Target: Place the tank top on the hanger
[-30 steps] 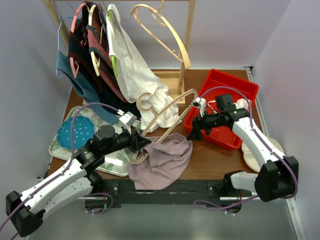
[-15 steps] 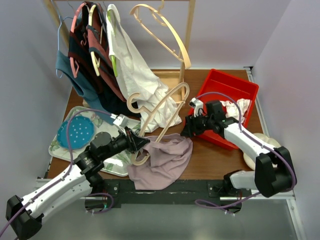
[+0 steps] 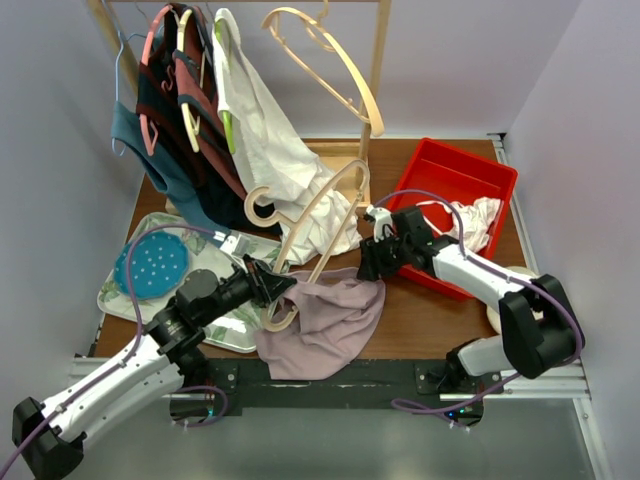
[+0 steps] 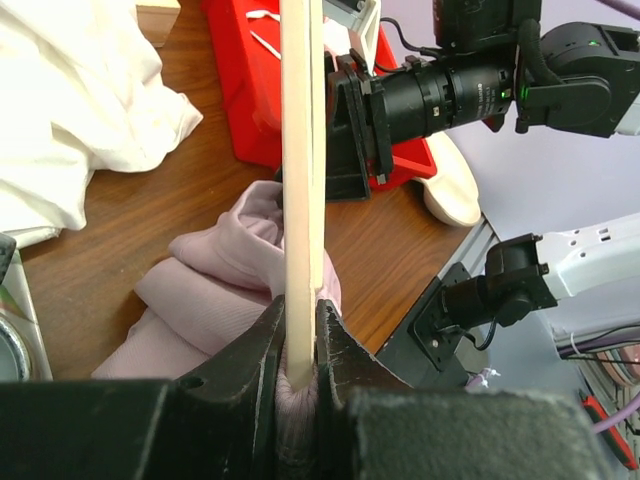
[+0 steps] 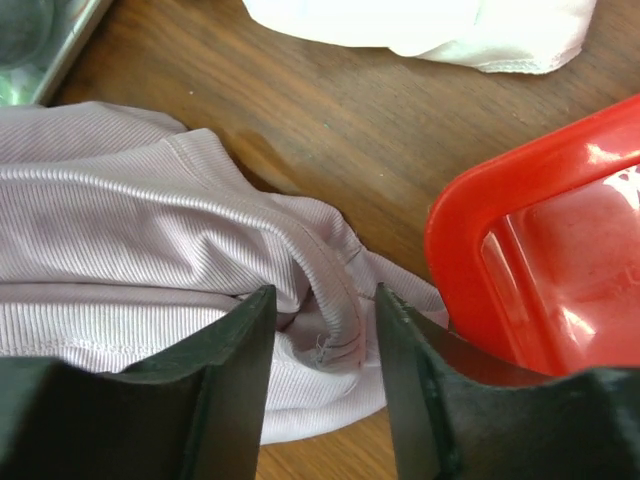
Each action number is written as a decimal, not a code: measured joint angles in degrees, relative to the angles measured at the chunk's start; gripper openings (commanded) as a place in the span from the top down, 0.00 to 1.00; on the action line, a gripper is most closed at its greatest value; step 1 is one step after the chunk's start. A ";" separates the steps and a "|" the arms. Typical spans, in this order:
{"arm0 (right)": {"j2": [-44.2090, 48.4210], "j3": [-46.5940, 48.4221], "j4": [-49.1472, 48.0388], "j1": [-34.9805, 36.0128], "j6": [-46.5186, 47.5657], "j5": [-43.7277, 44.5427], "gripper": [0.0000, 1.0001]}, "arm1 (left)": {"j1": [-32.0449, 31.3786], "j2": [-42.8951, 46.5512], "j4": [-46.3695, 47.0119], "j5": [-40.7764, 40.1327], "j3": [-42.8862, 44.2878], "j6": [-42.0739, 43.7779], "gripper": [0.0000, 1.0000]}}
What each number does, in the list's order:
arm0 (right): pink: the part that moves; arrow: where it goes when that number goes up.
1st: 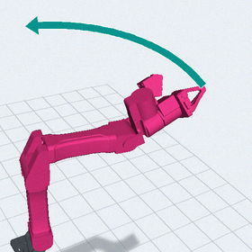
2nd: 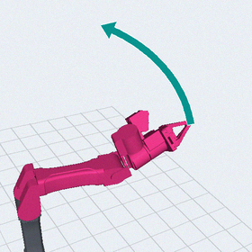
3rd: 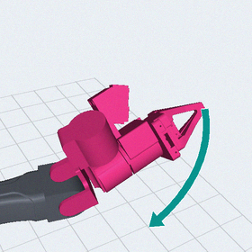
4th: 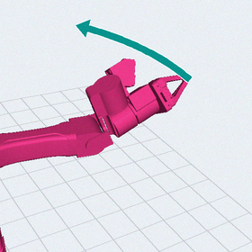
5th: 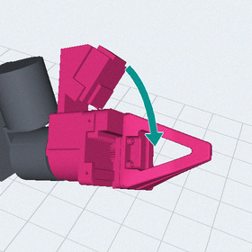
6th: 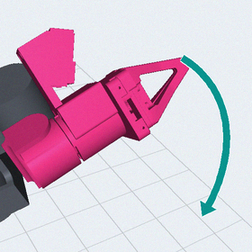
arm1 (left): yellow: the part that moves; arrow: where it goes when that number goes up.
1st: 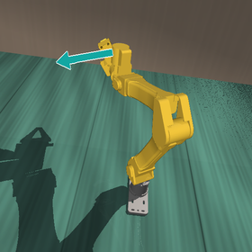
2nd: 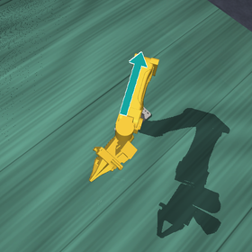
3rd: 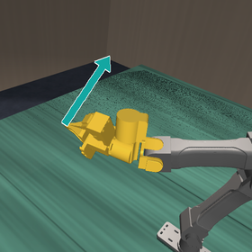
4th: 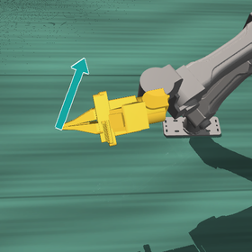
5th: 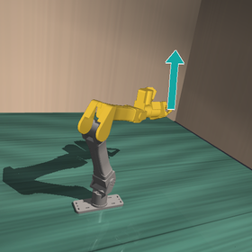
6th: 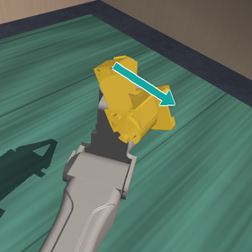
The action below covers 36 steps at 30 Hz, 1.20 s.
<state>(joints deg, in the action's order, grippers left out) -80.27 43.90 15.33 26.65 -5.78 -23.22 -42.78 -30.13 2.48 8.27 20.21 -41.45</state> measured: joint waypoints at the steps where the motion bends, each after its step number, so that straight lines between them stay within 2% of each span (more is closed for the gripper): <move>1: 0.00 0.00 0.00 0.11 0.20 0.17 0.80 | 0.00 0.00 0.02 0.00 -0.11 0.02 1.00; 3: -0.09 0.00 0.04 0.31 0.46 0.24 0.95 | 0.00 0.00 0.00 0.02 -0.28 0.02 1.00; 4: -0.15 0.00 0.09 0.33 0.83 0.22 1.00 | 0.00 0.02 0.02 0.04 -0.35 0.04 1.00; 10: 0.00 2.67 3.80 -0.87 2.43 1.62 1.00 | 0.00 0.76 -0.26 2.10 -0.44 1.88 1.00; 16: 4.83 12.57 7.54 -12.81 2.86 2.43 1.00 | 0.00 1.49 -0.50 7.02 -0.42 6.08 1.00; 25: 6.75 21.20 10.69 -22.29 3.04 2.95 1.00 | 0.02 -3.69 -3.50 10.19 2.54 13.18 1.00; 36: 5.66 26.12 14.88 -23.17 4.37 2.60 1.00 | 0.04 -8.83 -6.45 13.49 6.62 18.45 1.00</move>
<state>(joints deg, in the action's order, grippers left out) -74.61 70.02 30.22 3.49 -1.41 -20.62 -42.74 -38.96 -3.97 21.76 26.83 -23.00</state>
